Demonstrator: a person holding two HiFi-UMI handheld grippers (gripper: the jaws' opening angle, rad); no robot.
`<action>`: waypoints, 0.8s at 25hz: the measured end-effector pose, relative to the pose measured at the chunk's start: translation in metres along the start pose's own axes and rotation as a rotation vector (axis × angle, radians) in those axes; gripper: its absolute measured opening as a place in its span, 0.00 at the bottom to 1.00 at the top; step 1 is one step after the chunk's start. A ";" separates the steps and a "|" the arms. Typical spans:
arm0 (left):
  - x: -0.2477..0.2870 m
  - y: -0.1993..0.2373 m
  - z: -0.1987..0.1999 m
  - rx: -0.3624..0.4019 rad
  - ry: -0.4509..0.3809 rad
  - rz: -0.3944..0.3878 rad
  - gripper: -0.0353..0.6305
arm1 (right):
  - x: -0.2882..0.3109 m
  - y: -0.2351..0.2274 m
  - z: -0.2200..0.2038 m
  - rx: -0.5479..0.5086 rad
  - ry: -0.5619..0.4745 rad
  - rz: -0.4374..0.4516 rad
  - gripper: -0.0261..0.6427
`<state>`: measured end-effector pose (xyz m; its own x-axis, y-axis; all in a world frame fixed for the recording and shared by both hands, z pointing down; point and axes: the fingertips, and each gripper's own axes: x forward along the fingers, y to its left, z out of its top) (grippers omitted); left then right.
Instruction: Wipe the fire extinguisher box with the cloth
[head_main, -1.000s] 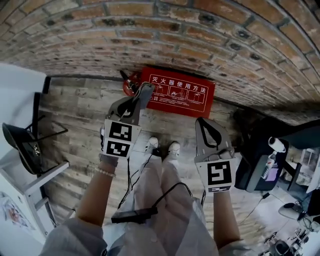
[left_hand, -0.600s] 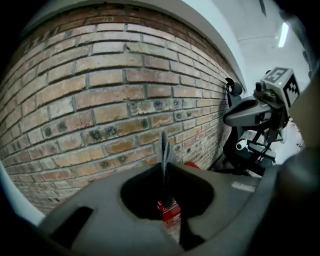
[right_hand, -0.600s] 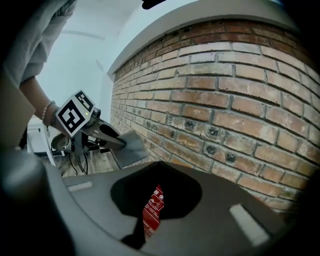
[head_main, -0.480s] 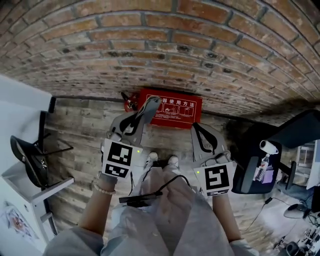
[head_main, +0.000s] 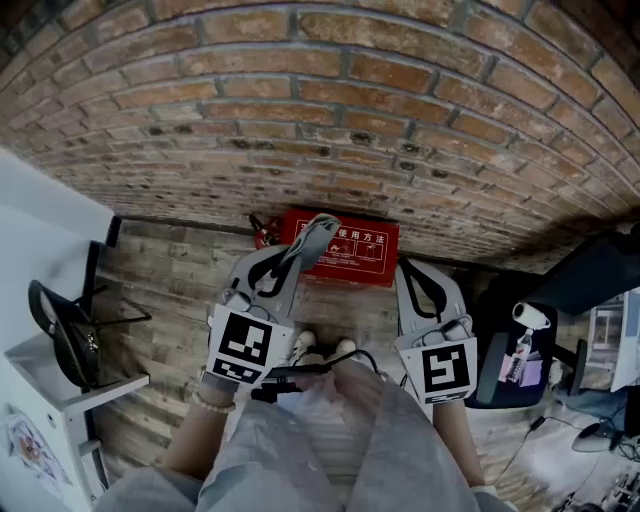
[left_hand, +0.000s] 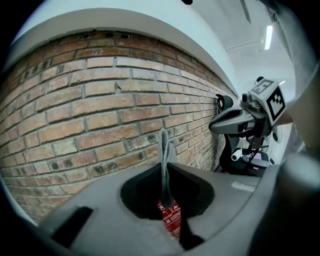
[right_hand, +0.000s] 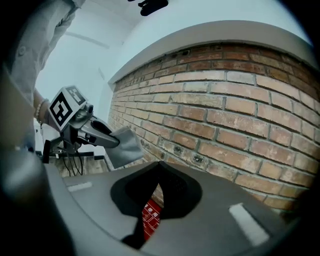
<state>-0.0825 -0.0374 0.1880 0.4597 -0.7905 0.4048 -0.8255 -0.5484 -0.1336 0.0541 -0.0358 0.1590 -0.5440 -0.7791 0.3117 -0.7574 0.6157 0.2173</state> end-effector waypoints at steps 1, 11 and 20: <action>-0.003 -0.001 0.006 0.010 -0.017 0.005 0.07 | -0.002 -0.002 0.003 -0.003 -0.005 -0.004 0.06; -0.017 0.002 0.031 0.072 -0.077 0.032 0.07 | -0.014 -0.005 0.019 0.018 -0.037 -0.003 0.05; -0.021 0.004 0.038 0.074 -0.097 0.029 0.07 | -0.011 -0.003 0.032 -0.012 -0.057 0.016 0.05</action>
<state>-0.0831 -0.0336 0.1442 0.4685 -0.8271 0.3106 -0.8141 -0.5407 -0.2119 0.0502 -0.0332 0.1252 -0.5761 -0.7744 0.2617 -0.7442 0.6293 0.2240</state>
